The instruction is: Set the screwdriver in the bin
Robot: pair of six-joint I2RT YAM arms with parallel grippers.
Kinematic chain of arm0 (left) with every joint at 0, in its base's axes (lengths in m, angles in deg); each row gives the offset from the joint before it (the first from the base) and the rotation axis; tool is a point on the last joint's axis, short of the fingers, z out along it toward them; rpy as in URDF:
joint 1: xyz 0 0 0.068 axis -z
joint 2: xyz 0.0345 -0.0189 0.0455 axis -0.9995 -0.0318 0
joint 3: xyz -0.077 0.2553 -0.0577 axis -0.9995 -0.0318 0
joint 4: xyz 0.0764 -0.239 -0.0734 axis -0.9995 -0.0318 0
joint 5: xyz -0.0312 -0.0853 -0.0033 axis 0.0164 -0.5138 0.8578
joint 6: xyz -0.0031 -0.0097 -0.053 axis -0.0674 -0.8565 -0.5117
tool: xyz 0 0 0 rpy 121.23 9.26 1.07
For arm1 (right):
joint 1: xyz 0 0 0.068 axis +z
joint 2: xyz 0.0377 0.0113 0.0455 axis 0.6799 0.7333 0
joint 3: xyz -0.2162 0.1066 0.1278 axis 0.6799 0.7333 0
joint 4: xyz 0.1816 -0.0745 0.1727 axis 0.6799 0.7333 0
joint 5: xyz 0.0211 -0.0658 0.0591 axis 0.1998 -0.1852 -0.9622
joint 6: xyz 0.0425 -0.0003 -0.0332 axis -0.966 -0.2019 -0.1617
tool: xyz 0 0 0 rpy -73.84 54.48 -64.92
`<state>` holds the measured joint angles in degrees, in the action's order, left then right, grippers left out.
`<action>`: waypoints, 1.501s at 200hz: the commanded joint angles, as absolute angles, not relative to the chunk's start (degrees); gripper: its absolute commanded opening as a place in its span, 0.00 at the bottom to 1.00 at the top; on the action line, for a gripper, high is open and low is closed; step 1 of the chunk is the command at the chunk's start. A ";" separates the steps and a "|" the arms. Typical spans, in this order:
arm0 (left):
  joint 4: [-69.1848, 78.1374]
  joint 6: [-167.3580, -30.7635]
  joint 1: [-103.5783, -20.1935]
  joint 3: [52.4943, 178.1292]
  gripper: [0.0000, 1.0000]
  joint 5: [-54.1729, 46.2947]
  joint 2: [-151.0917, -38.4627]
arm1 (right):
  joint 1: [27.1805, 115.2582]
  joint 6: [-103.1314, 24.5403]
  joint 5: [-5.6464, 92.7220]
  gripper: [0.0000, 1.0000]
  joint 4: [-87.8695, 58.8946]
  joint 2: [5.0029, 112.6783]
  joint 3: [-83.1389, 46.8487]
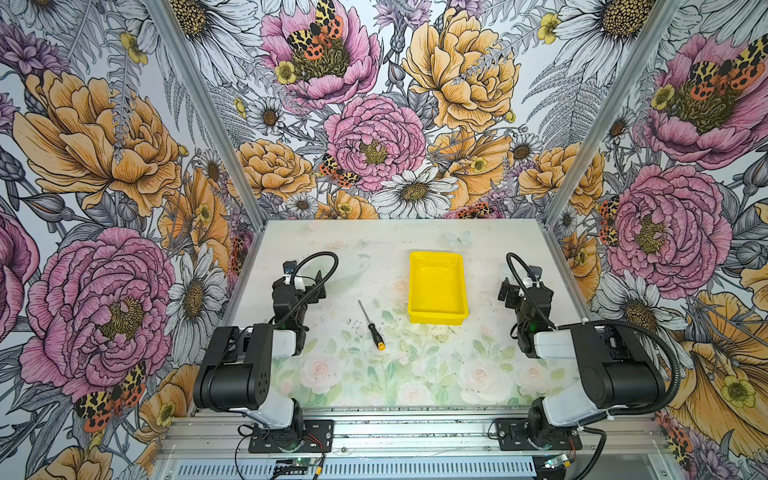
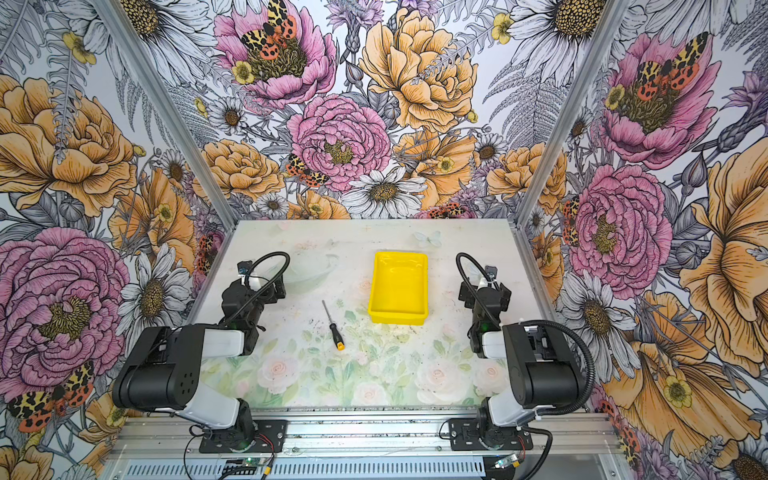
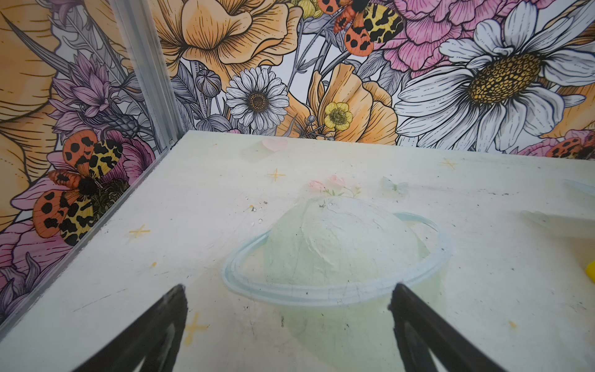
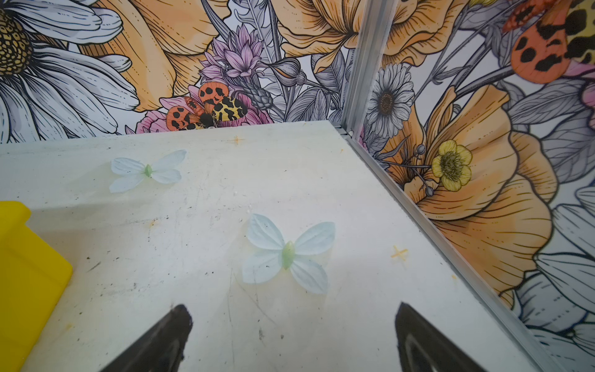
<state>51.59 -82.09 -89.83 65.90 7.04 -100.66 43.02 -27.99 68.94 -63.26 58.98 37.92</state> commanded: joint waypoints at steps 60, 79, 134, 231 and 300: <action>51.61 -82.78 -90.23 65.60 0.99 7.05 -100.18 | 44.18 -27.05 69.93 0.99 -63.73 56.47 37.25; 47.89 -83.76 -90.27 66.20 0.99 9.69 -97.17 | 46.54 -25.91 74.00 0.99 -55.92 52.23 35.01; 35.38 -87.03 -89.64 67.89 0.99 14.74 -88.70 | 51.71 -29.83 75.49 0.99 -31.94 41.60 27.79; -8.14 -95.37 -86.08 80.93 0.99 19.35 -73.18 | 60.28 -42.54 76.27 1.00 -2.89 34.89 16.06; -31.82 -112.53 -76.15 87.35 0.99 20.65 -65.11 | 61.38 -43.70 63.18 0.99 11.61 37.83 5.96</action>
